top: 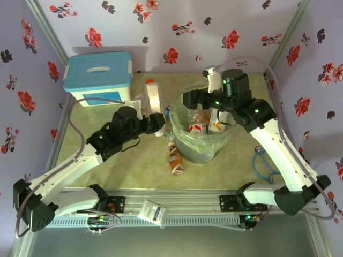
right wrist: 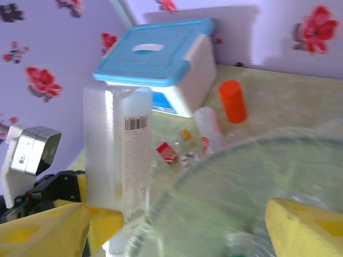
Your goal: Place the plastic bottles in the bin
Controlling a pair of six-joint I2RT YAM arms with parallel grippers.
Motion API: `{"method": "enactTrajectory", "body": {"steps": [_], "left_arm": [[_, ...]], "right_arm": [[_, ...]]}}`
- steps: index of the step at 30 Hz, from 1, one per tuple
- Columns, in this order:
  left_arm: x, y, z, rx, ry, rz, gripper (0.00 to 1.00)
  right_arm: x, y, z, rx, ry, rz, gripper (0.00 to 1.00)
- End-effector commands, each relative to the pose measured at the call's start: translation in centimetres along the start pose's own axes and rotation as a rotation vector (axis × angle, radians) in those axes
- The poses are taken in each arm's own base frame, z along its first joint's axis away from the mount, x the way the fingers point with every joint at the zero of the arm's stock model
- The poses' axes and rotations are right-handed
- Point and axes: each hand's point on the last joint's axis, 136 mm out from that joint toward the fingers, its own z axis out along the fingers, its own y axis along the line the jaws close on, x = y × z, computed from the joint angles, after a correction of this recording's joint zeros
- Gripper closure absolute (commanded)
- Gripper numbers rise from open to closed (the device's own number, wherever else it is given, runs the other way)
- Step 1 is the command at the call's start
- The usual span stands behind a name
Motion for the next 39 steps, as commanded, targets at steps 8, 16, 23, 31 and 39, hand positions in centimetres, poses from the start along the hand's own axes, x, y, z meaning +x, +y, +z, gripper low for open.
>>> {"method": "enactTrajectory", "body": {"steps": [8,16,23,31,39], "left_arm": [[-0.4,-5.4,-2.3,0.273,0.018,0.19,0.58],[-0.8,-6.9,-2.3,0.349,0.006,0.153,0.55],[-0.8,-6.7,-1.9,0.345,0.01,0.142,0.55],[-1.8,-6.0,-2.3,0.338,-0.037,0.092,0.32],[-2.5,-4.4,-3.0,0.276,-0.111,0.063,0.0]], "right_arm": [[-3.2,5.4,3.1,-0.321,-0.047,0.04,0.04],[-3.0,5.5,6.1,-0.403,-0.021,0.055,0.09],[-3.8,7.5,5.5,-0.563,-0.032,0.085,0.36],[-5.2,7.2,4.6,-0.538,-0.075,0.08,0.51],[-10.9,2.0,-0.1,-0.268,-0.299,0.064,0.58]]}}
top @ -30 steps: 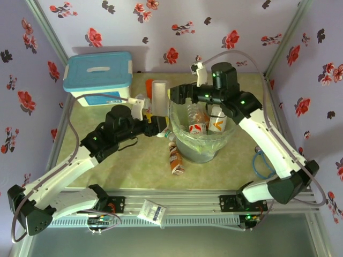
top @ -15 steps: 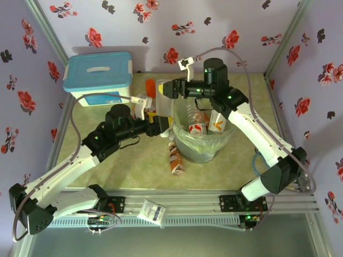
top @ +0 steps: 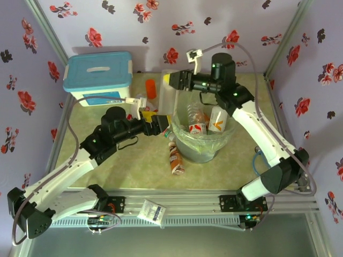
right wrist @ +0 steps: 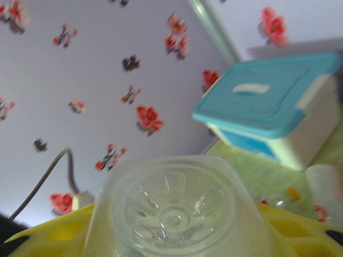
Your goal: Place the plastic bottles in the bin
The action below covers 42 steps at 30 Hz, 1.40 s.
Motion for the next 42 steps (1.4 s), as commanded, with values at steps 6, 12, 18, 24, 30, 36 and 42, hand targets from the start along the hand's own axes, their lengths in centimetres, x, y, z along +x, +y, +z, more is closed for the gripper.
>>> {"method": "enactTrajectory", "body": {"steps": [6,12,18,24,30,36,42], "left_arm": [[-1.5,0.8,0.9,-0.044,-0.054,-0.012,0.0],[-1.5,1.7,3.4,-0.087,-0.011,-0.013,0.0],[-0.3,3.2,5.1,-0.132,0.039,-0.034,0.0],[0.8,4.9,5.9,-0.183,0.058,-0.044,0.0],[2.1,6.3,6.9,-0.225,0.092,-0.065,0.0],[2.9,6.9,7.4,-0.235,0.107,-0.088,0.0],[3.1,7.1,7.5,-0.238,0.108,-0.103,0.0]], "right_arm": [[-8.5,0.0,-9.6,0.256,-0.35,-0.11,0.61],[-7.8,-2.1,-13.5,0.46,-0.358,-0.133,0.6],[-2.8,-7.3,-15.0,0.73,-0.111,-0.1,0.6],[3.7,-11.4,-13.9,0.779,0.076,0.038,0.61],[8.5,-13.6,-12.8,0.779,0.188,0.127,0.61],[11.3,-13.6,-11.1,0.69,0.253,0.186,0.62],[11.2,-12.8,-10.9,0.659,0.271,0.189,0.63]]}}
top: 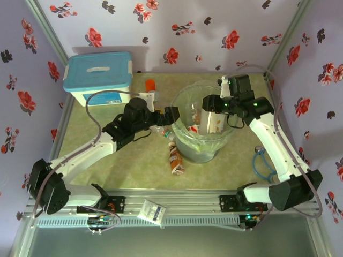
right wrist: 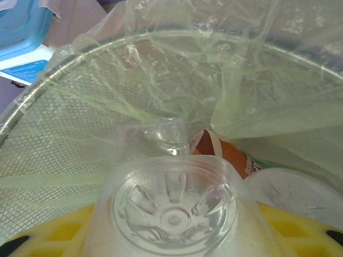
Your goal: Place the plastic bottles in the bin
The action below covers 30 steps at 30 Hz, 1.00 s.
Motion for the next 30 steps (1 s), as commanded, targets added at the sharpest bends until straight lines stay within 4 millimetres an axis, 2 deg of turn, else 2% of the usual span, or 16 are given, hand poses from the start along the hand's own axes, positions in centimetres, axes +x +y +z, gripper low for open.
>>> {"method": "enactTrajectory", "body": {"steps": [1,4,7,11,16,17,20,21,26,30], "left_arm": [[1.2,2.0,0.7,-0.071,0.034,-0.009,0.0],[1.4,2.2,0.8,-0.073,0.036,-0.014,0.0],[1.6,2.3,0.8,-0.076,0.041,-0.015,0.0],[1.6,2.4,0.9,-0.079,0.041,-0.014,0.0],[1.7,2.4,1.0,-0.076,0.039,-0.019,0.0],[1.6,2.4,0.9,-0.075,0.037,-0.019,0.0],[1.5,2.4,0.6,-0.074,0.033,-0.015,0.0],[1.5,2.2,0.5,-0.07,0.032,-0.011,0.0],[1.5,2.3,0.3,-0.073,0.032,-0.003,0.0],[1.6,2.5,0.3,-0.077,0.033,-0.001,0.0]], "right_arm": [[0.6,0.7,0.1,-0.023,0.031,-0.009,0.63],[2.7,-1.0,1.4,0.051,0.088,-0.015,0.63],[4.3,-1.4,2.4,0.043,0.116,0.013,0.63],[5.0,-0.6,3.2,-0.023,0.112,0.056,0.65],[4.7,-0.7,3.4,-0.017,0.092,0.054,0.63],[4.4,-0.6,3.1,-0.019,0.089,0.047,0.57],[3.5,-0.1,1.8,-0.009,0.078,0.005,0.29],[2.9,-0.1,1.0,0.006,0.066,-0.016,0.23],[-0.1,-0.2,-2.8,0.093,-0.008,-0.101,0.11],[-1.9,-0.5,-4.7,0.159,-0.058,-0.137,0.13]]}}
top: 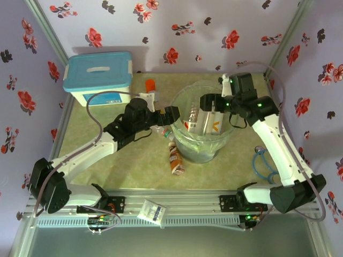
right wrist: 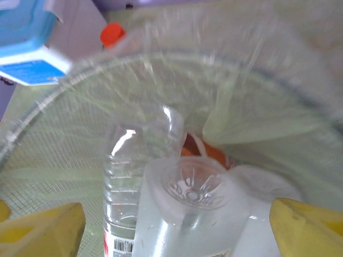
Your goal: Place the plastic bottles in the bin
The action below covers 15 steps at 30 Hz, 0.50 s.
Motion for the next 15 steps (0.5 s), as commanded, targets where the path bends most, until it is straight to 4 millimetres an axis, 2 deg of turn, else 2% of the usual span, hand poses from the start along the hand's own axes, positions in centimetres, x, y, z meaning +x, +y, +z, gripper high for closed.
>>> {"method": "enactTrajectory", "body": {"steps": [1,5,8,11,15], "left_arm": [[1.5,2.3,0.0,-0.078,0.036,0.017,0.0],[1.5,2.3,0.0,-0.079,0.035,0.016,0.0],[1.4,2.4,0.1,-0.08,0.035,0.015,0.0],[1.5,2.4,0.1,-0.082,0.038,0.014,0.0],[1.5,2.5,0.2,-0.084,0.037,0.013,0.0]], "right_arm": [[-0.5,-1.4,-1.5,0.093,-0.004,-0.05,0.16],[0.2,-0.6,-0.3,0.04,0.034,-0.03,0.36],[1.7,-1.3,1.7,0.052,0.087,-0.013,0.46],[3.4,-1.2,3.5,0.033,0.138,0.011,0.52],[6.4,-1.2,5.7,0.032,0.218,0.025,0.56]]}}
